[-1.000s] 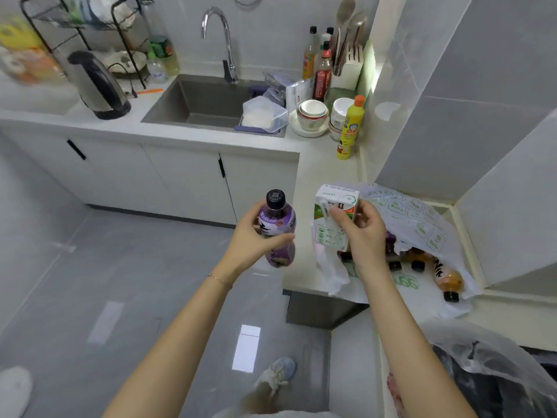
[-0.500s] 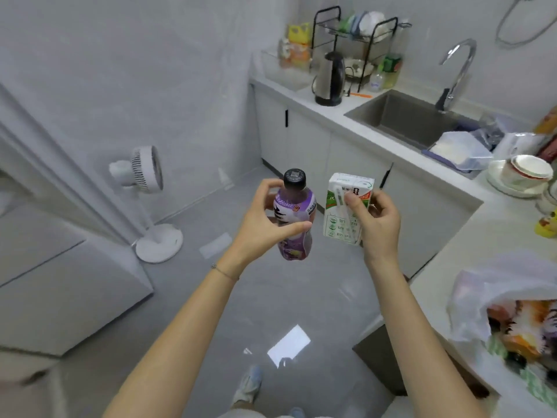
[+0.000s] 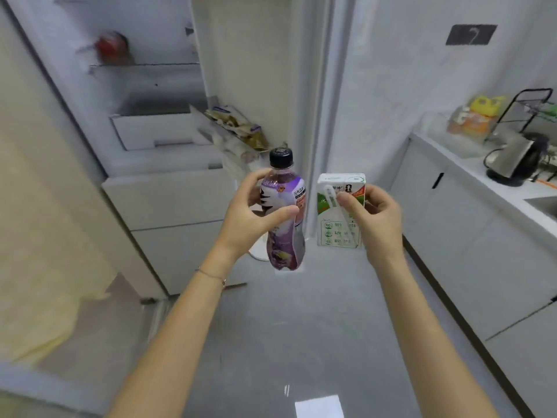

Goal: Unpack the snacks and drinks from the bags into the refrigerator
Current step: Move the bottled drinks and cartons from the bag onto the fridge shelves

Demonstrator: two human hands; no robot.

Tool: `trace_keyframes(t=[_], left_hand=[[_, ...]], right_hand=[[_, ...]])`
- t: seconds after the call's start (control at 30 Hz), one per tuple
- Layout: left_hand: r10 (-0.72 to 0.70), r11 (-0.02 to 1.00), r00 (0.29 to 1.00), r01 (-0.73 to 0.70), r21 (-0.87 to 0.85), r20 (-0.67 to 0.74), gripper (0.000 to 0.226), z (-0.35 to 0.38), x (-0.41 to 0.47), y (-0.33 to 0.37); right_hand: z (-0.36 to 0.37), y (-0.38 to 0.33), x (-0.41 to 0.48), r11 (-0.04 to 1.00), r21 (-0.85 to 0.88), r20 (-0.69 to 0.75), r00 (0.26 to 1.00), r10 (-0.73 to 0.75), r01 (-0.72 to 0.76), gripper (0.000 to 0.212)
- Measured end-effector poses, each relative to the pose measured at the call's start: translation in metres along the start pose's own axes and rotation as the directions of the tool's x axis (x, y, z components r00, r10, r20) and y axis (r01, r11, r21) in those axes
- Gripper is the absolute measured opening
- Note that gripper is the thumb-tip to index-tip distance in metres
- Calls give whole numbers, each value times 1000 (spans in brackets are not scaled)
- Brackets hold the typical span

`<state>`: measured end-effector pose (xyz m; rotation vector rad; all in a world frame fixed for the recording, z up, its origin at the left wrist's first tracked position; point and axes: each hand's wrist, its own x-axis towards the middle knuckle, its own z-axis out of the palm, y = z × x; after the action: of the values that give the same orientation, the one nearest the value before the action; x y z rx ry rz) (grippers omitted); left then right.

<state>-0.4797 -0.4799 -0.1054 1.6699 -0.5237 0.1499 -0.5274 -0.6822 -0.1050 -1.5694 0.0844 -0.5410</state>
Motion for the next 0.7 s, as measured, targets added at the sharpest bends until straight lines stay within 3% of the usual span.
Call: trace_keyframes(t=[0.3,0.7], left_hand=[[-10,993,990,26,117,-139,54,-198,17,-18],[19,992,938,25,121,-346,64,-351,106,-65]], right_hand=[[213,-14,16,992,128,121,993,-18,2,12],[390,-6,106,984,176,211,976,-51,14,20]])
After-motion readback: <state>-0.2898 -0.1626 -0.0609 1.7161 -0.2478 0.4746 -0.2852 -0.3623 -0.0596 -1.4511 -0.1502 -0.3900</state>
